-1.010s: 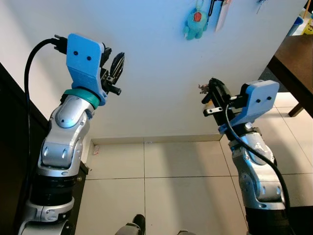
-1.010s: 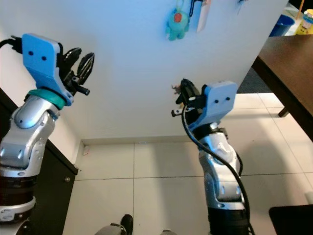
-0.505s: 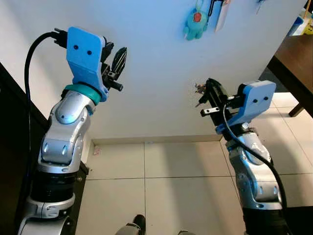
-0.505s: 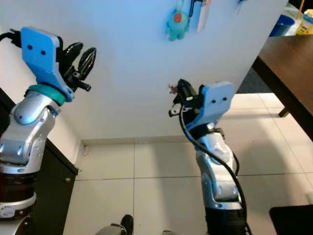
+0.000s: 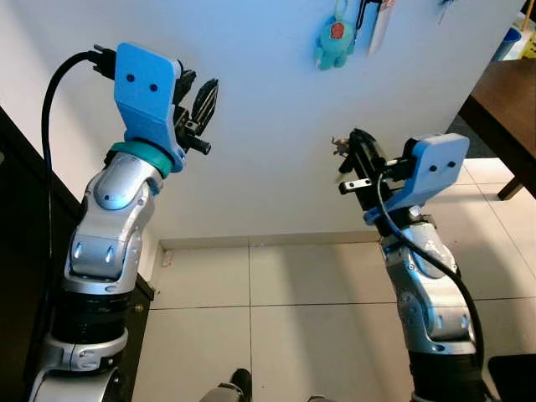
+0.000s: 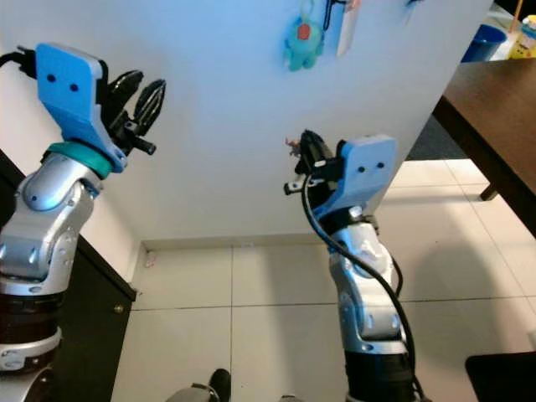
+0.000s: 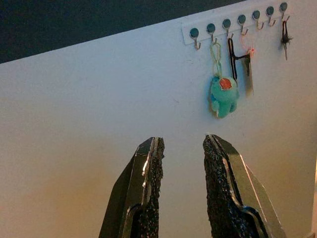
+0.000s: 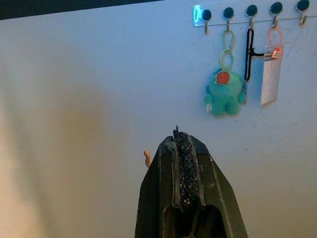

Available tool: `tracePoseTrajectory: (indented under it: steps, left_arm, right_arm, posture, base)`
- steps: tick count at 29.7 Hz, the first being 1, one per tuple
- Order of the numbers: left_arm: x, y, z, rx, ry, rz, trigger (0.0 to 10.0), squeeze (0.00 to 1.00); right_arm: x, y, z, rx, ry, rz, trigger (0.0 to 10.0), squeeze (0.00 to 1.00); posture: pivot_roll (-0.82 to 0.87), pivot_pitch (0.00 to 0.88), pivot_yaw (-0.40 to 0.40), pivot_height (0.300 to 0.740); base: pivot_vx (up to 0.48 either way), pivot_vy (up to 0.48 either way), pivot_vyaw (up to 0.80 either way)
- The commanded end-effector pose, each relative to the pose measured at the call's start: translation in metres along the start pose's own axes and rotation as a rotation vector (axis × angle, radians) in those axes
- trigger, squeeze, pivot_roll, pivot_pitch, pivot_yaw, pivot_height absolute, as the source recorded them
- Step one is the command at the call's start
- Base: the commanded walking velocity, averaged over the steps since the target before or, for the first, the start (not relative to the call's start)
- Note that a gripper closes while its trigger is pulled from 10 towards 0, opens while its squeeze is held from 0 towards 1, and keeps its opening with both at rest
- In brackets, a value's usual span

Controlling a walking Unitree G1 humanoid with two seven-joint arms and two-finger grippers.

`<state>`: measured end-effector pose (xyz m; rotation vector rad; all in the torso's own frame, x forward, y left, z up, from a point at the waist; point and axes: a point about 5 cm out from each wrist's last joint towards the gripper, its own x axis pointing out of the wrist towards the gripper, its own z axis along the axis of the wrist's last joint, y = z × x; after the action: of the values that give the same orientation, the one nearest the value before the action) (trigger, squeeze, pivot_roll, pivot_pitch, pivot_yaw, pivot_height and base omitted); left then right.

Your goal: Hang keys on a hook

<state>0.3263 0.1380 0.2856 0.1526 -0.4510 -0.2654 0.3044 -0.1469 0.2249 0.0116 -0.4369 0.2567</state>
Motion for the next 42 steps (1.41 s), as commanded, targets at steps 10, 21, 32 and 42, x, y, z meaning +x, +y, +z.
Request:
tracePoseTrajectory:
  steps: [10, 21, 32, 42]
  left_arm:
    - [0.000, 0.003, -0.007, 0.022, 0.033, -0.012, 10.0, 0.00]
    - [0.001, 0.000, -0.007, 0.019, 0.037, -0.021, 10.0, 0.00]
    - [0.001, 0.001, -0.008, 0.012, 0.038, 0.005, 10.0, 0.00]
    - [0.001, 0.011, -0.006, 0.018, 0.035, 0.058, 10.0, 0.00]
  right_arm:
    - [0.004, 0.002, -0.002, 0.003, -0.005, -0.009, 10.0, 0.00]
    - [0.001, 0.001, -0.003, -0.008, 0.002, -0.016, 10.0, 0.00]
    - [0.005, -0.004, -0.004, -0.012, 0.016, -0.010, 10.0, 0.00]
    - [0.026, -0.005, 0.006, -0.021, -0.007, 0.041, 10.0, 0.00]
  posture:
    - [-0.04, 0.003, 0.189, 0.740]
    - [-0.04, 0.019, 0.186, 0.740]
    - [-0.02, 0.034, 0.150, 0.740]
    - [-0.02, 0.049, 0.096, 0.740]
  base:
    - [0.000, 0.000, 0.00]
    - [0.000, 0.000, 0.00]
    - [0.000, 0.000, 0.00]
    - [0.000, 0.000, 0.00]
